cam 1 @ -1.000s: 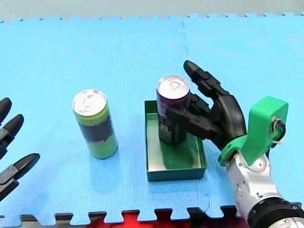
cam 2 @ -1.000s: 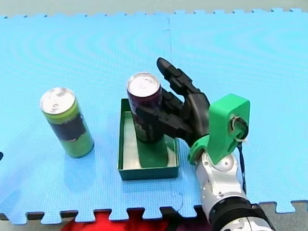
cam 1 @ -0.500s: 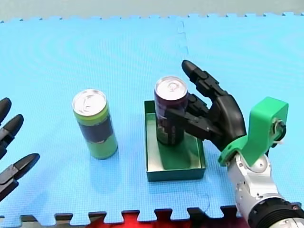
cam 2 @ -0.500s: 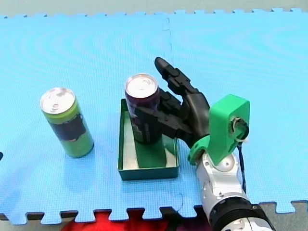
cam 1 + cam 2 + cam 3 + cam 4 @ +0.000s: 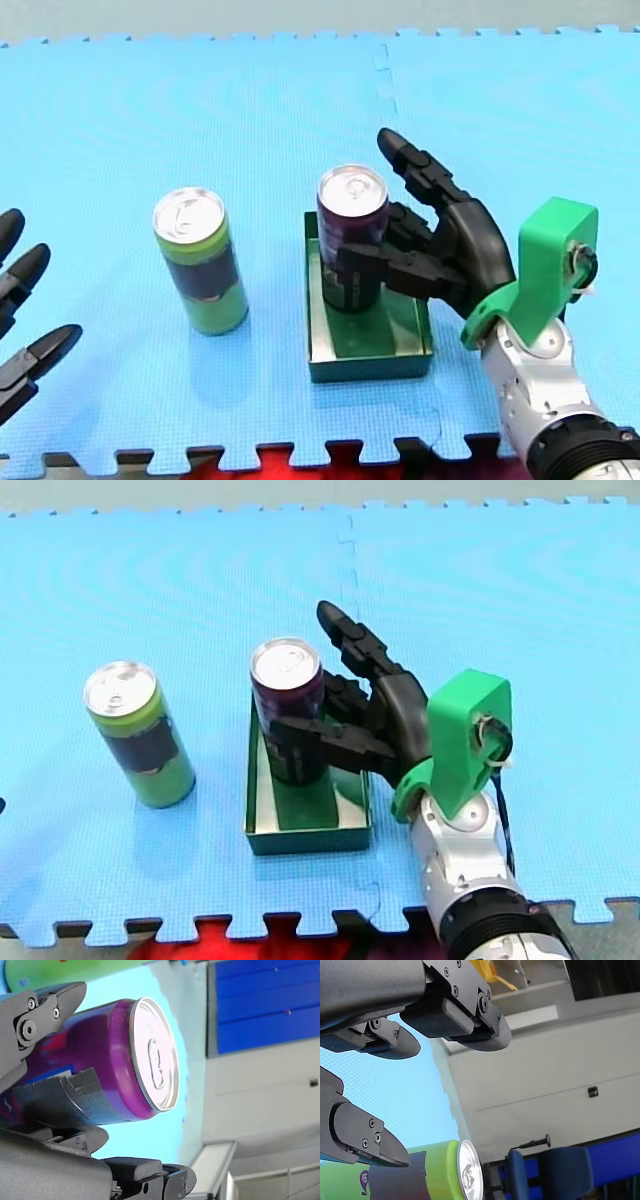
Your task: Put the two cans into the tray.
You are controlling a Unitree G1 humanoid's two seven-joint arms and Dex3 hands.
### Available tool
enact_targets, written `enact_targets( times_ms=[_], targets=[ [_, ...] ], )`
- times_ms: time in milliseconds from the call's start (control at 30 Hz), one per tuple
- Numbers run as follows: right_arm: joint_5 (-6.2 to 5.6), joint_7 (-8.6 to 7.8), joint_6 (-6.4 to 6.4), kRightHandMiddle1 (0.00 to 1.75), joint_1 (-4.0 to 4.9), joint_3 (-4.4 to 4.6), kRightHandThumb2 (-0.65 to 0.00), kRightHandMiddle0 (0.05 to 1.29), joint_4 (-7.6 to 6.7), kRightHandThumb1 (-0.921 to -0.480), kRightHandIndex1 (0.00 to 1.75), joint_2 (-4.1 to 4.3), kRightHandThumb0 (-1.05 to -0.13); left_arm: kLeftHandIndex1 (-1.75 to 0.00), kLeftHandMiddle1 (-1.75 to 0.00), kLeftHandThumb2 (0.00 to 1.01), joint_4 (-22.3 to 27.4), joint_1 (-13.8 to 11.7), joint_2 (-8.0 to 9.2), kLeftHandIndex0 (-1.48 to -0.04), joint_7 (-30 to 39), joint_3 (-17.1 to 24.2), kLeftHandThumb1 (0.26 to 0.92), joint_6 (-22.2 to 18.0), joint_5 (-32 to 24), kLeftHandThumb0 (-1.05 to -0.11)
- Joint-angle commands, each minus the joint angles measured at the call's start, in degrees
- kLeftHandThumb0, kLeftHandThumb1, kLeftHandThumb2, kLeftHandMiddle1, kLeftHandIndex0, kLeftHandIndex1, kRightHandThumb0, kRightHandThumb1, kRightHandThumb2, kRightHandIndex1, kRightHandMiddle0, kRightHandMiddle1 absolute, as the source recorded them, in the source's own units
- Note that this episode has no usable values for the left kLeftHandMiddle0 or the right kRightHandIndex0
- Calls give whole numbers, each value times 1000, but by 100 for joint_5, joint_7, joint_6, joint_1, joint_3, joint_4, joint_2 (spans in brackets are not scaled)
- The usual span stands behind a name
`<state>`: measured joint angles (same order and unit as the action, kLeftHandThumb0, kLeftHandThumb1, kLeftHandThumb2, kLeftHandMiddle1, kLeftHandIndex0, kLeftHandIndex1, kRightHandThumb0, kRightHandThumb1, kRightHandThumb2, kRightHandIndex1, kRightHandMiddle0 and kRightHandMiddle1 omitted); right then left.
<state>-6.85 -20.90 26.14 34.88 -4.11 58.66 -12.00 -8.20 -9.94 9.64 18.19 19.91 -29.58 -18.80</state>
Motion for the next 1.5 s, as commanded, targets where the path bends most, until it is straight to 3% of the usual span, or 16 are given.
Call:
enact_targets(
  times_ms=[0, 400, 600, 800, 1467],
  targets=[
    [-9, 20, -37, 1, -24, 2, 0, 151, -55, -610, 0, 26, -808, -1, 0, 5, -20, 10, 34, -504, 17, 27, 831, -42, -26, -1022],
    [3, -21, -19, 0, 8, 10, -1, 118, -23, -611, 0, 112, -712, -1, 0, 5, -228, 79, 71, -507, 190, 53, 851, -215, -89, -1035],
    [78, -100, 105, 0, 5, 61, -3, 106, 29, -619, 0, 183, -718, -2, -1, 5, -317, 109, 84, -510, 289, 79, 858, -275, -145, -1039],
    [91, -110, 89, 0, 14, 71, -3, 100, 0, -626, 0, 248, -729, -1, 0, 3, -552, 180, 112, -512, 487, 118, 864, -425, -268, -1043],
    [-184, -489, -67, 0, 130, -188, 0, 84, 17, -624, 0, 634, -707, -3, 0, 1, -1111, 432, 257, -523, 928, 285, 868, -666, -541, -1047]
  ],
)
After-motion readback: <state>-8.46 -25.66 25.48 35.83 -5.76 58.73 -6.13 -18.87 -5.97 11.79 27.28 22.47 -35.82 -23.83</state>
